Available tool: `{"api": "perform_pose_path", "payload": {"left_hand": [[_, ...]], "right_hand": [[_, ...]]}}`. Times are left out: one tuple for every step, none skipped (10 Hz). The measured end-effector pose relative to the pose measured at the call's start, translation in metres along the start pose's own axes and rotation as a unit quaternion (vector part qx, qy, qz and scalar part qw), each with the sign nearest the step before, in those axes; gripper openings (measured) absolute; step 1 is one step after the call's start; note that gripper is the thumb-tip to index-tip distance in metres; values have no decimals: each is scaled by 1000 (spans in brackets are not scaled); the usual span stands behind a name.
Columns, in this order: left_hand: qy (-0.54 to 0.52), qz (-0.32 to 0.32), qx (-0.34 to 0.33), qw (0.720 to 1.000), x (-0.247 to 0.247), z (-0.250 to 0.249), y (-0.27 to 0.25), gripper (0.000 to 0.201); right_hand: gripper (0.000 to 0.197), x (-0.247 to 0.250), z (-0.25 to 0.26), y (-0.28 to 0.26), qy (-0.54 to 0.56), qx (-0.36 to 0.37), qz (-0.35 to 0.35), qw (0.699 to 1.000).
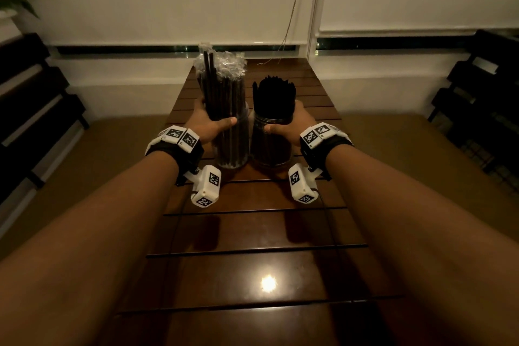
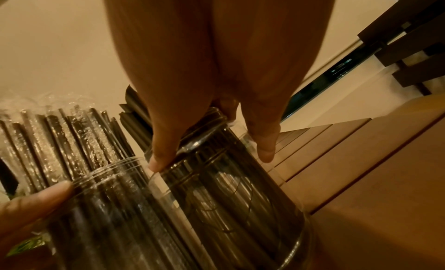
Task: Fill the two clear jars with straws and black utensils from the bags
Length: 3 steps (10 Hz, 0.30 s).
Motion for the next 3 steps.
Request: {"api": "perform_pose_path", "payload": {"left_hand": [[-6,-14,2,1000,-2,0,-2,98],[10,-19,-1,1000,-2,-5,-11,99],[44,-24,-9,999,4,-10,-16,114]], "right_hand": [[95,-1,-1,1,23,-3,1,1000],[98,-3,-1,-3,28,-16,1,999],[128,0,-5,1,43,-24,-6,999]]}}
Point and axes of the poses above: each hand's wrist, its own y-axis towards the middle knuckle, its own x-axis out of the back of the hand, z = x × y, the point moved 8 cm from there along y, towards the middle knuckle, and after that the axes turned 3 degrees about z, right-handed, at the moved point
